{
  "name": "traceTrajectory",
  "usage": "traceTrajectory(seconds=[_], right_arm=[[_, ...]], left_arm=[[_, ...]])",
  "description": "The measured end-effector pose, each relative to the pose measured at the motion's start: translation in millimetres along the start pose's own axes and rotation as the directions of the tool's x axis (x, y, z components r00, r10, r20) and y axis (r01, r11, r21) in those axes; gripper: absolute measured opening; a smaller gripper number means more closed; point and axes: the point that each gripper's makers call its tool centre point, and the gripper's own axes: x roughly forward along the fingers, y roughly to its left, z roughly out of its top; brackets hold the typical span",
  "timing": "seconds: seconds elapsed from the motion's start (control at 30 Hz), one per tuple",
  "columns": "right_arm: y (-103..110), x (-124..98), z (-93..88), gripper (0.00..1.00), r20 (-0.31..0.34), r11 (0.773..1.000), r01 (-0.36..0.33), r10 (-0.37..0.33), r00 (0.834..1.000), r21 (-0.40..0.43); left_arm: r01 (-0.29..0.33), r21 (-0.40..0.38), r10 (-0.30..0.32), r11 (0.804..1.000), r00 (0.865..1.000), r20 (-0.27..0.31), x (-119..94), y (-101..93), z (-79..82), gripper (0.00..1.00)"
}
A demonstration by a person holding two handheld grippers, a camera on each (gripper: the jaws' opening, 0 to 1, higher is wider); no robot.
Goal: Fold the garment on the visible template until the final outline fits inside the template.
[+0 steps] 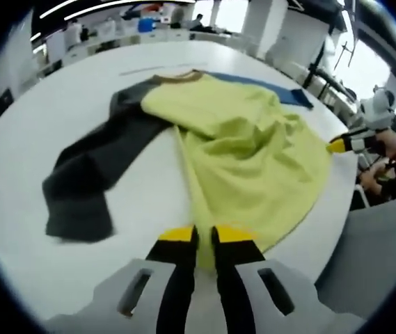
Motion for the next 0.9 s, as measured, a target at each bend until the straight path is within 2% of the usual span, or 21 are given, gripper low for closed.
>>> traceTrajectory(seconds=[0.07, 0.23, 0.63, 0.9], right_arm=[[0, 1, 1.0, 0.00, 0.005, 1.000, -0.015, 0.015, 1.000, 0.022], [1, -6, 2.3, 0.00, 0.021, 0.999, -0.027, 0.027, 0.999, 0.022], [8, -19, -7.4, 0.00, 0.031, 0.996, -0.069, 0.068, 0.997, 0.052], [22, -30, -11.5, 0.00, 0.037, 0.995, -0.091, 0.090, 0.995, 0.028]], left_arm=[[-0.016, -0.031, 0.016, 0.999, 1.000, 0.013, -3, 1.6, 1.2, 0.01], [-0.037, -0.130, 0.044, 0.991, 0.998, 0.049, -14, 4.6, -0.9, 0.00], [-0.104, -0.097, 0.113, 0.990, 0.989, 0.094, -47, -10.5, -7.4, 0.00], [-0.130, -0.141, 0.140, 0.981, 0.988, 0.060, -59, -12.0, -23.5, 0.00]])
